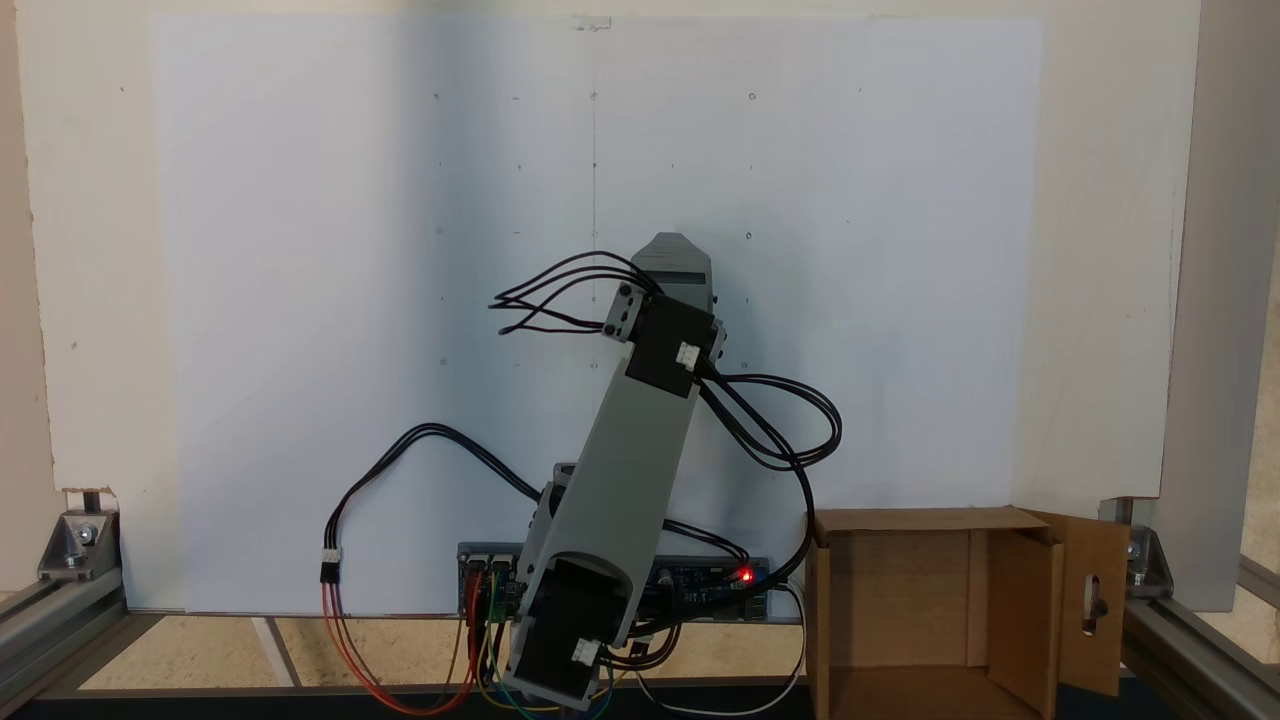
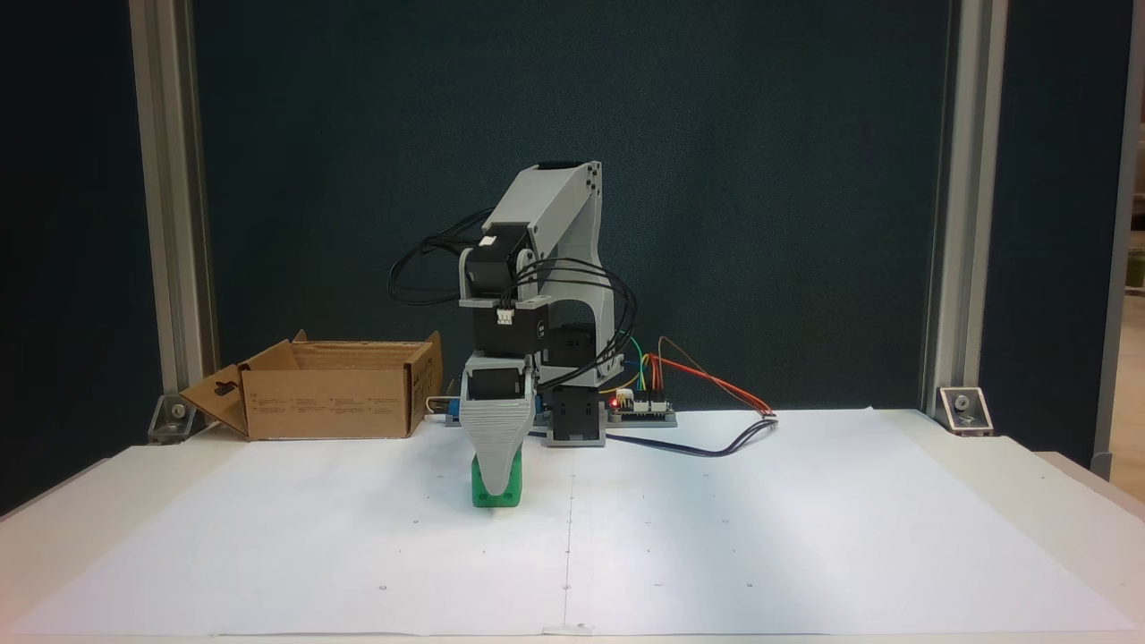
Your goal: Grasp a green dice and put it in the bin.
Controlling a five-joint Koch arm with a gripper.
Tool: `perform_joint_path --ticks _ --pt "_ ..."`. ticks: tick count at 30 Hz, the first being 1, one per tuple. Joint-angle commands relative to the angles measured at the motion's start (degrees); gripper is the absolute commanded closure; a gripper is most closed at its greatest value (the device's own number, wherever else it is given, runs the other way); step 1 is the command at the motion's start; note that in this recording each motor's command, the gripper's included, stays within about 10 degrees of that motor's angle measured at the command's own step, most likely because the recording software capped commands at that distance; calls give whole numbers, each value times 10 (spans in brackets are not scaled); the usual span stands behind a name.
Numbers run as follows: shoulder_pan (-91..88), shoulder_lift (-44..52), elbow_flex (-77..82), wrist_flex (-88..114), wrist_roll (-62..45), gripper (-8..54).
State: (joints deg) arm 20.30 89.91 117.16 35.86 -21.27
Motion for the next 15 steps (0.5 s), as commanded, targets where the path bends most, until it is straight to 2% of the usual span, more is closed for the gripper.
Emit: perform_joint_path --ticks 1,15 --pt "3 0 -9 -4 -35 33" --pt "5 -19 -9 -13 -36 41"
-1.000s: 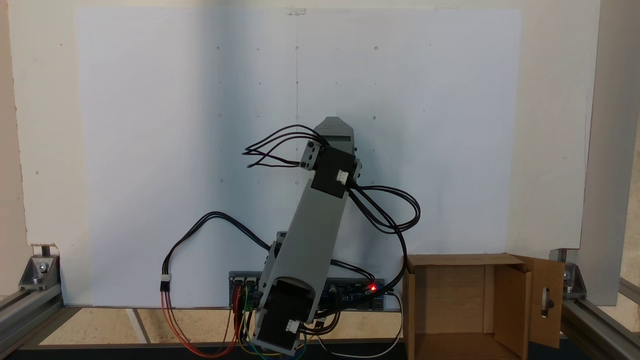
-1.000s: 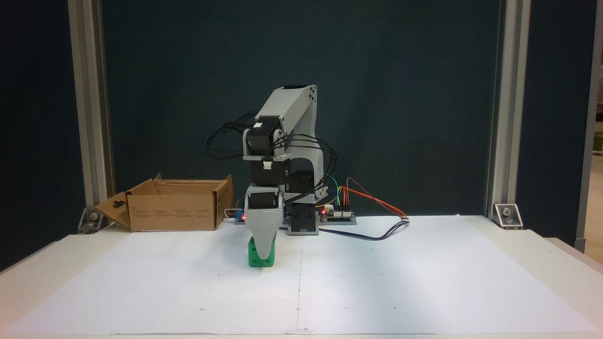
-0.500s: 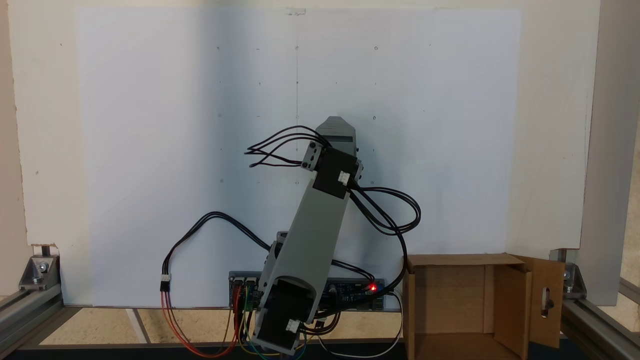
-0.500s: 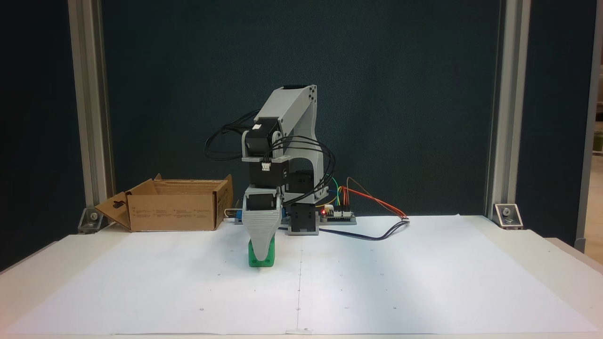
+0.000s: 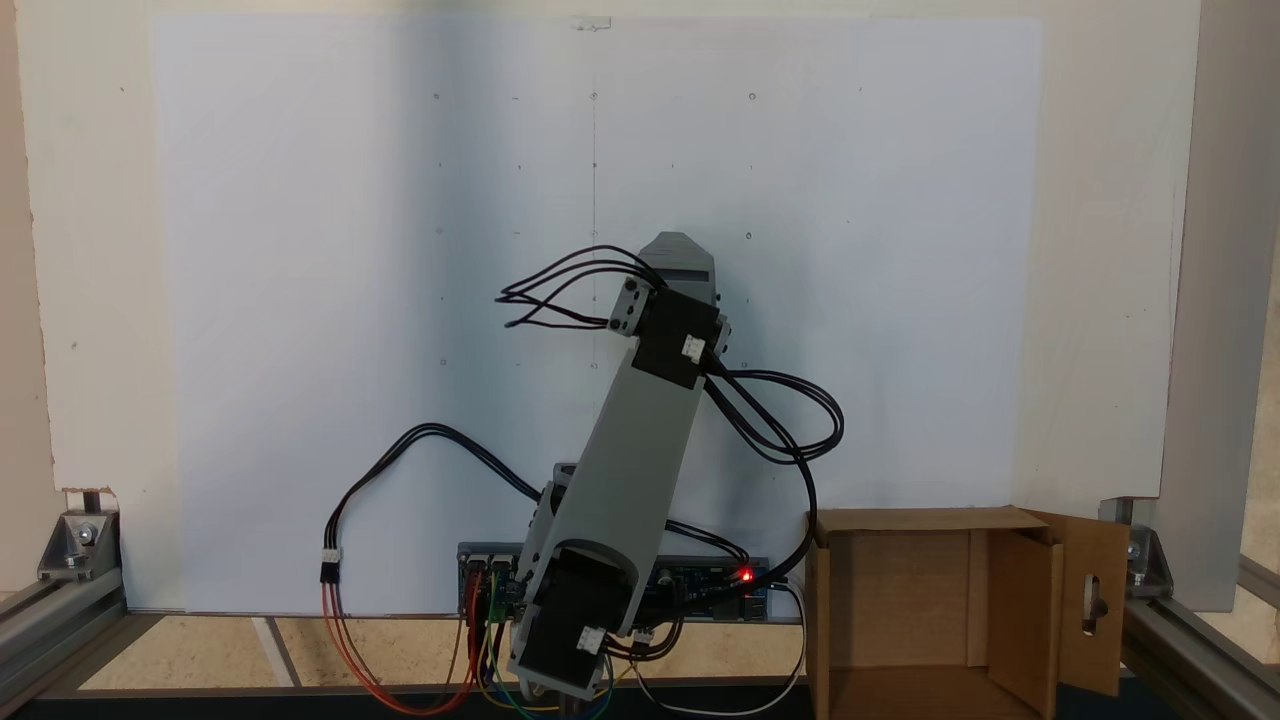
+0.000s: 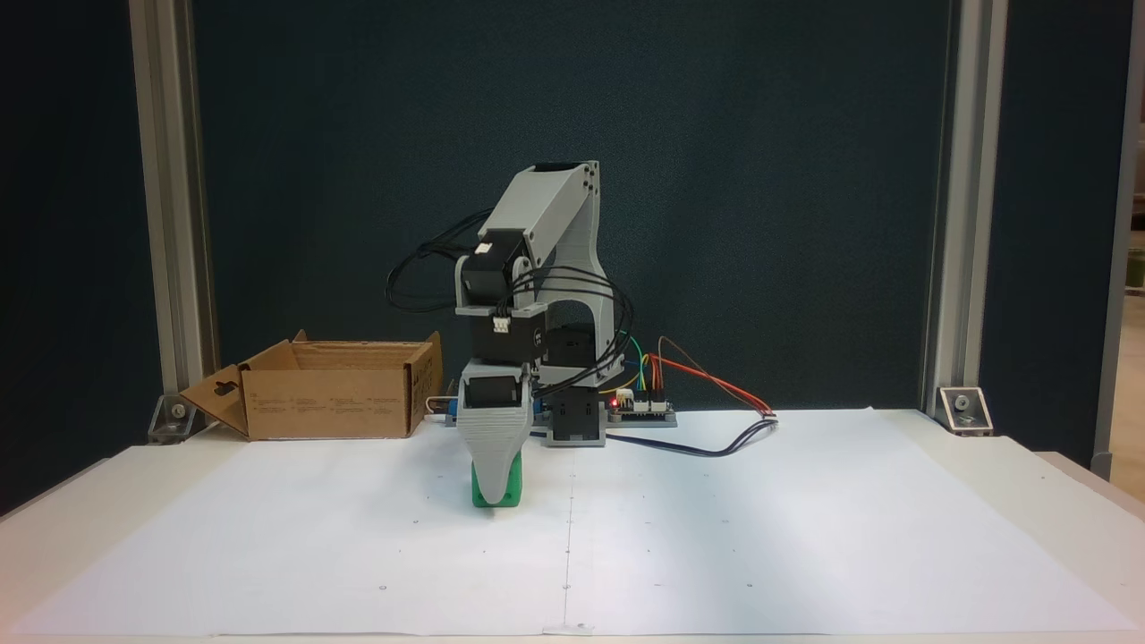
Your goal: Grasp a green dice and put it in the bin.
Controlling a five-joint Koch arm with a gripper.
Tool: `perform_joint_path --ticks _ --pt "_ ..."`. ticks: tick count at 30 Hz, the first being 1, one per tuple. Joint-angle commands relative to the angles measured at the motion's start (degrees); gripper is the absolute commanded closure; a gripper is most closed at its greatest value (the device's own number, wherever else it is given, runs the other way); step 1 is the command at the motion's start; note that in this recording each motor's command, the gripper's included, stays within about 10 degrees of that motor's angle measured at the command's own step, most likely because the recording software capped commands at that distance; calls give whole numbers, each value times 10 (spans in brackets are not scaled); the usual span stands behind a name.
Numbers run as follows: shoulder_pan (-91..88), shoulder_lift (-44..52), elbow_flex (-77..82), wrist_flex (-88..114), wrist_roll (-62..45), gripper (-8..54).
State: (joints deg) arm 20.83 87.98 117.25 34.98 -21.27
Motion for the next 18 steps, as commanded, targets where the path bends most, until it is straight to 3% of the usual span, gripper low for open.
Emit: perform_joint_path --ticks 1,18 --pt "1 -1 -10 -6 -36 41" --pt "13 -5 -10 -15 -47 66"
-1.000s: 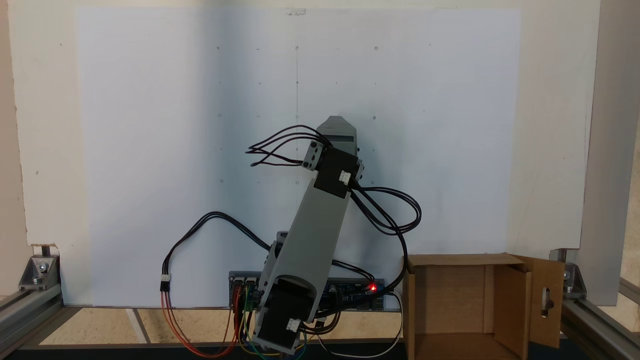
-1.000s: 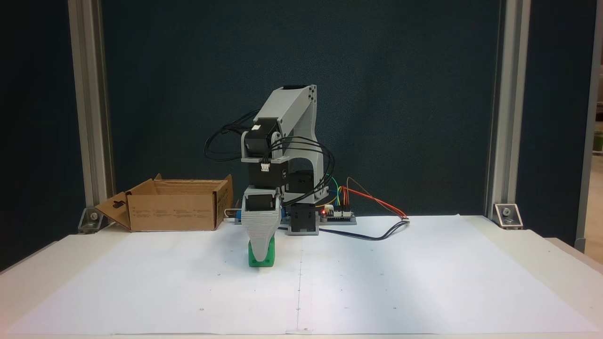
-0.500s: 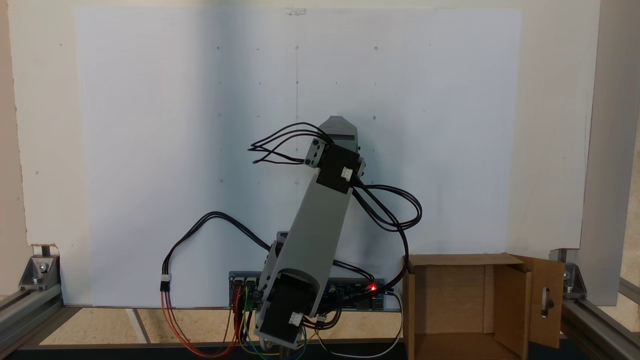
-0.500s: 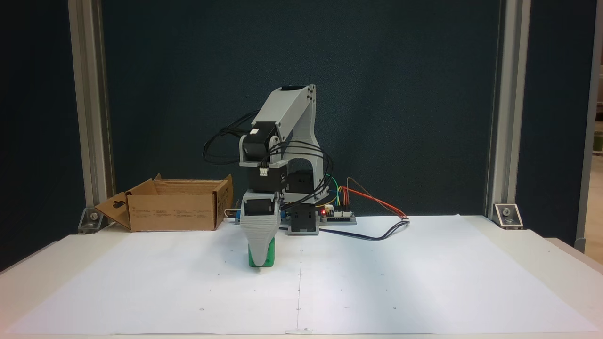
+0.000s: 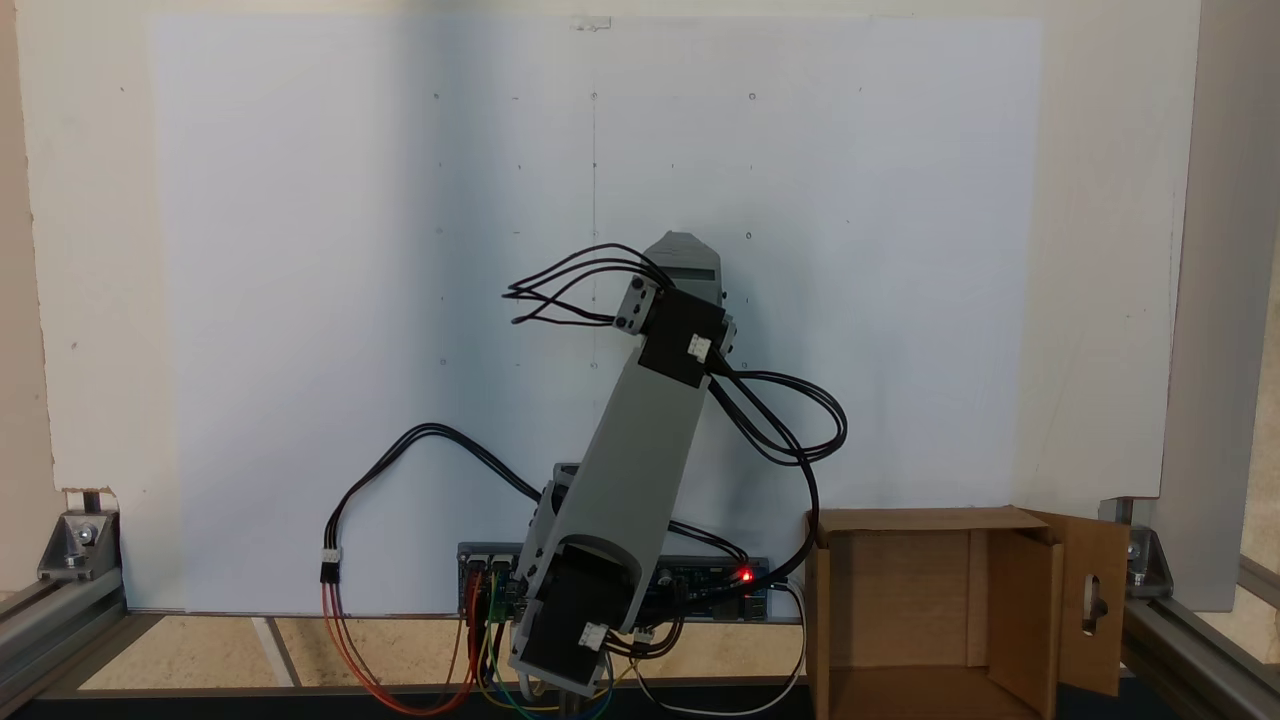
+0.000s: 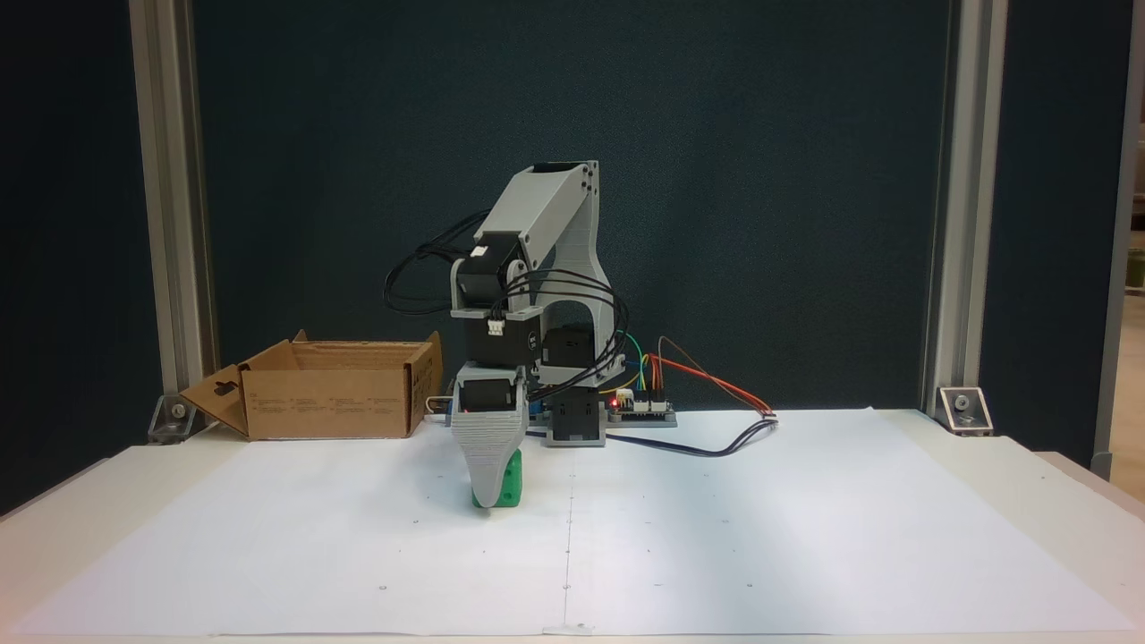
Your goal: Grasp a green dice and put it in the bin.
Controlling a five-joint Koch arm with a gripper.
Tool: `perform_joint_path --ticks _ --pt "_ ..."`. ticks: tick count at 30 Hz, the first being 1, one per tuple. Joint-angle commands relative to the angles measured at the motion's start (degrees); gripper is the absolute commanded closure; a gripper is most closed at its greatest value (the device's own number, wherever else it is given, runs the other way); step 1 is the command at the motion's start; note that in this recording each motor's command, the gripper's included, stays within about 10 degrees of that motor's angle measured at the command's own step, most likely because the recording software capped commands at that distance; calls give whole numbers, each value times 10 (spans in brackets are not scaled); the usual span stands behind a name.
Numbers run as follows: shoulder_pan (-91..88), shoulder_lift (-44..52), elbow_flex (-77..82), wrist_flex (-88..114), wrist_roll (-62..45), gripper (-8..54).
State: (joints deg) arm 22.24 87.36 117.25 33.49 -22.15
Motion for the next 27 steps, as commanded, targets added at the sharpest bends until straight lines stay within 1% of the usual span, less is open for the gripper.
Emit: perform_joint_path --ticks 1,13,16,17,19,20,21,24,25,27 --pt "-1 1 -10 0 -39 66" --pt "1 1 -10 -5 -39 67" --pt "1 1 -10 -5 -40 127" --pt "2 1 -10 -5 -40 137" --pt "2 1 -10 -4 -40 139" --pt "2 1 -10 -4 -40 164" --pt "2 1 -10 -4 -40 214" --pt "2 3 -10 -4 -40 319" --pt "1 4 -10 -3 -40 340" --pt "1 7 -10 4 -39 340"
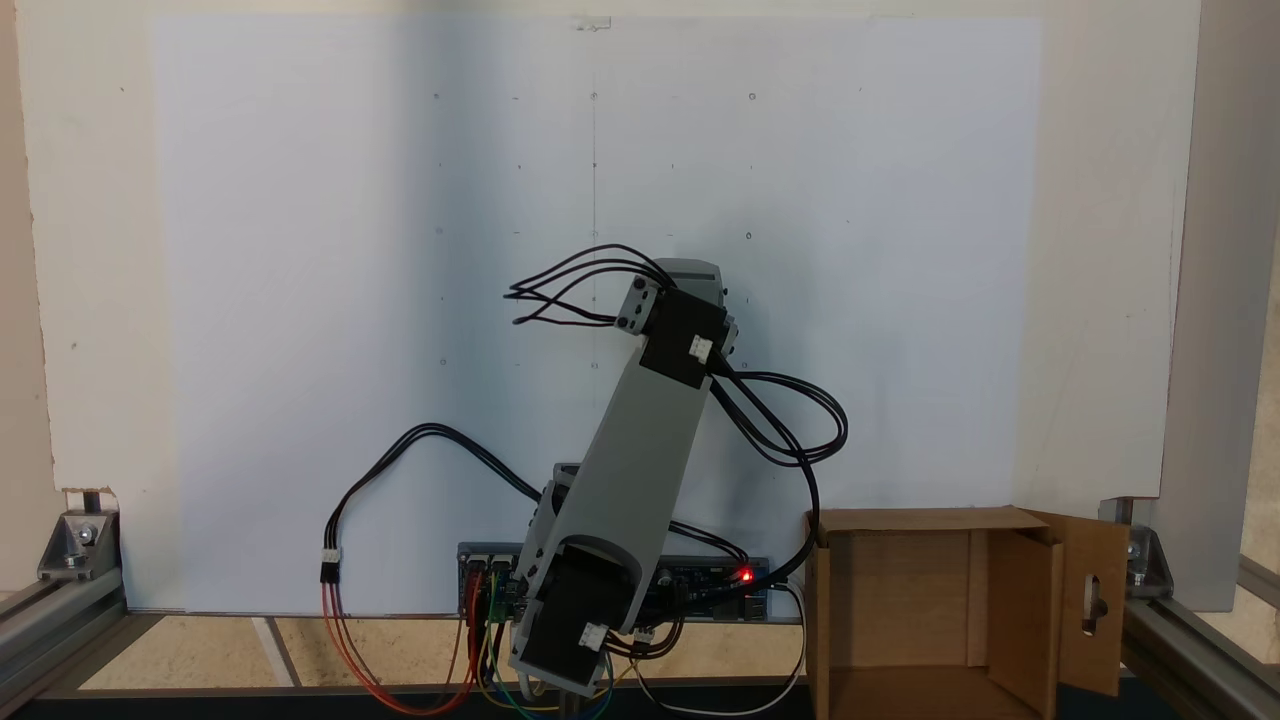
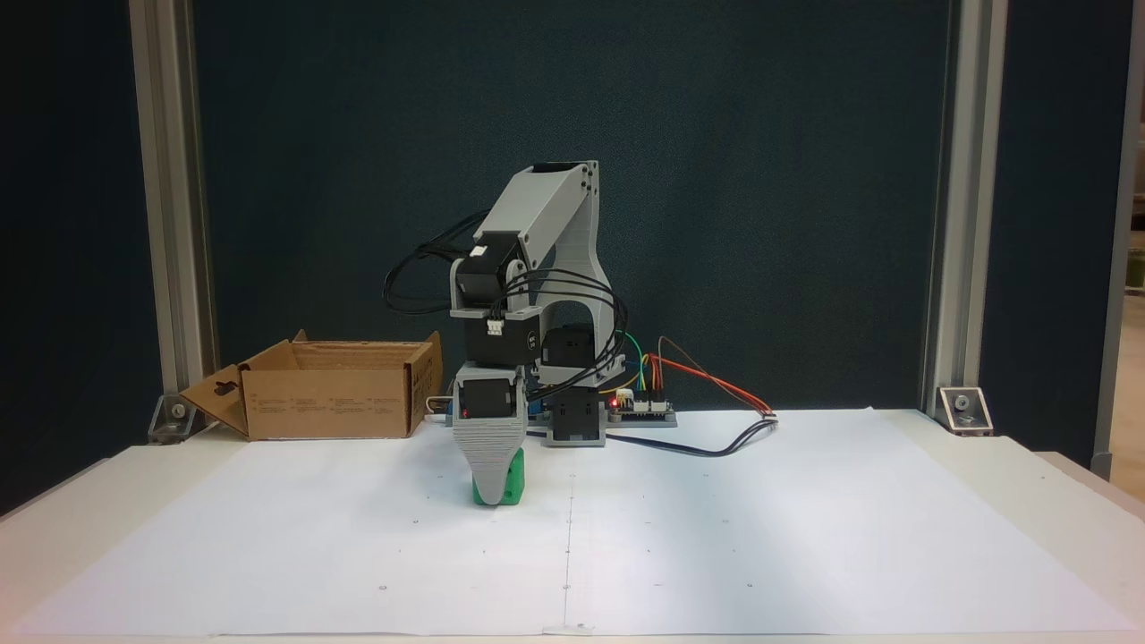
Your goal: Grasp a green dice and put it in the bin.
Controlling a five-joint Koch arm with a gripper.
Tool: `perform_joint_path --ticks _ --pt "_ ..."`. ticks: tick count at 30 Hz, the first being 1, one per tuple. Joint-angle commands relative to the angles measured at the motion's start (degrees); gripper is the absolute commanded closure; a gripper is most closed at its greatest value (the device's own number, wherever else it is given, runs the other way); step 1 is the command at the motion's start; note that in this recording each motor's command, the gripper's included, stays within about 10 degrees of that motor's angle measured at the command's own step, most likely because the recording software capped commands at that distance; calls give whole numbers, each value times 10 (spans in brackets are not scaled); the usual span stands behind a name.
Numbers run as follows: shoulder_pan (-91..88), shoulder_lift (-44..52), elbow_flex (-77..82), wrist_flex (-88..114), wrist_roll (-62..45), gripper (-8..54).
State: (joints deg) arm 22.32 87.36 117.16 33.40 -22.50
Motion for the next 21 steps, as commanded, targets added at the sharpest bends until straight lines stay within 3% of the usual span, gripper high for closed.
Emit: perform_joint_path --ticks 1,6,14,21 --pt "-4 11 -10 9 -35 340" --pt "-34 78 -54 137 -33 340" --pt "-57 132 -349 381 84 340" --pt "29 167 -369 433 114 340"
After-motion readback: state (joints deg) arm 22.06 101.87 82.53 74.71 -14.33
